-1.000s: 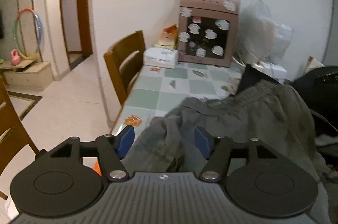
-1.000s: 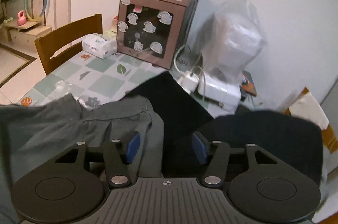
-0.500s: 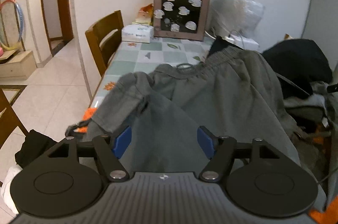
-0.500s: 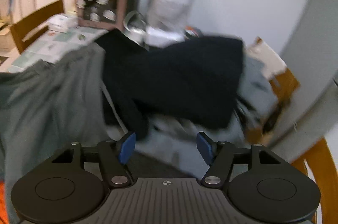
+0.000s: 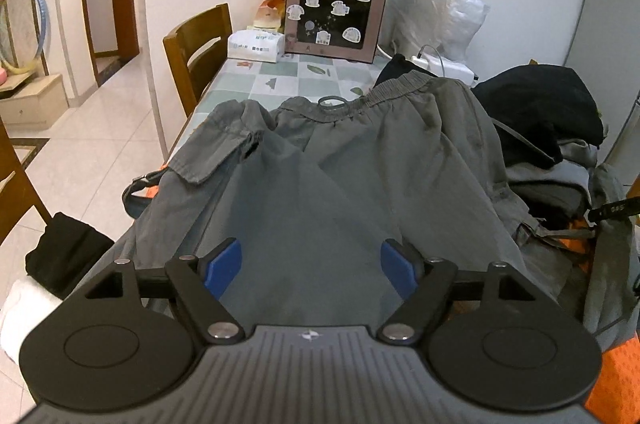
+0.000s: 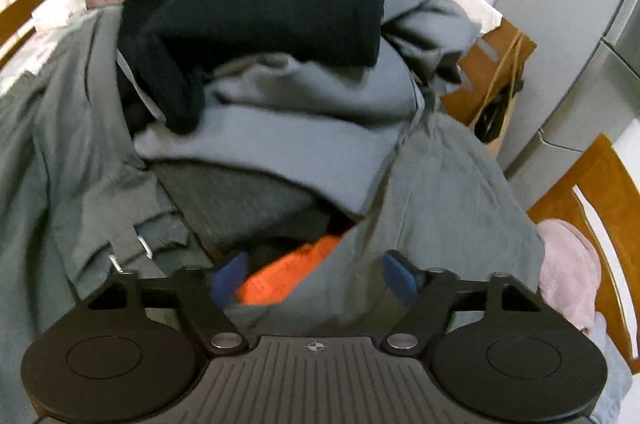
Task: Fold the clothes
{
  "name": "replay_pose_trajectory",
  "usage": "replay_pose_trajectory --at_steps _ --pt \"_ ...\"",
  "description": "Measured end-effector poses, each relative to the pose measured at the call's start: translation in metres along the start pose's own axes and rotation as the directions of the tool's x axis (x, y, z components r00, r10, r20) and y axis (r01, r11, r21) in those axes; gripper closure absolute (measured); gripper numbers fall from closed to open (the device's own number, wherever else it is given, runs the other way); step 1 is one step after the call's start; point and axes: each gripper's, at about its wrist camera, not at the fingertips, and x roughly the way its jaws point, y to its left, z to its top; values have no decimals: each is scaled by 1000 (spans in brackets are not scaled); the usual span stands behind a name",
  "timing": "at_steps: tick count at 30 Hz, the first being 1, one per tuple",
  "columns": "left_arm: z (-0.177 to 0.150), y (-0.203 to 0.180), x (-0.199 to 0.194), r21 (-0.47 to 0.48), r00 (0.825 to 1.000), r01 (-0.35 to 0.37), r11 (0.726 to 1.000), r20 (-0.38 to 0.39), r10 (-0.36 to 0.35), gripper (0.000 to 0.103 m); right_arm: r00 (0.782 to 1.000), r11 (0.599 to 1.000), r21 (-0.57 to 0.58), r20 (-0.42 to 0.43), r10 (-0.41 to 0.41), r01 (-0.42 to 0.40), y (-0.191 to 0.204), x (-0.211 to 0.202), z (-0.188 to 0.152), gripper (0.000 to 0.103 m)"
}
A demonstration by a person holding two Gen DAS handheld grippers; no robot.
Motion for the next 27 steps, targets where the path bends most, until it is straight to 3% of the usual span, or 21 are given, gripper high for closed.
replay_pose_trajectory --at_steps 1,4,9,16,23,27 --pt "-1 -1 -3 1 1000 -2 1000 5 2 21 1000 1000 5 -6 -4 4 -1 0 -3 84" --pt "-5 -2 -13 -3 1000 0 1000 19 0 21 1000 999 36 30 -2 1 -10 -14 -14 98" --pt "-14 -9 -30 -2 999 31 1000 40 -31 21 992 993 121 128 -17 1 -34 -64 -39 99" --pt "-39 -33 -49 71 993 114 991 29 -116 21 964 971 240 262 -48 -17 -67 -174 -100 99" --pt "-72 -56 -70 105 988 153 983 3 -154 21 956 956 290 291 -34 -54 -69 -255 -181 99" --pt "-93 -65 -95 93 990 137 986 13 -139 21 965 962 254 260 34 -102 -59 -279 -227 99"
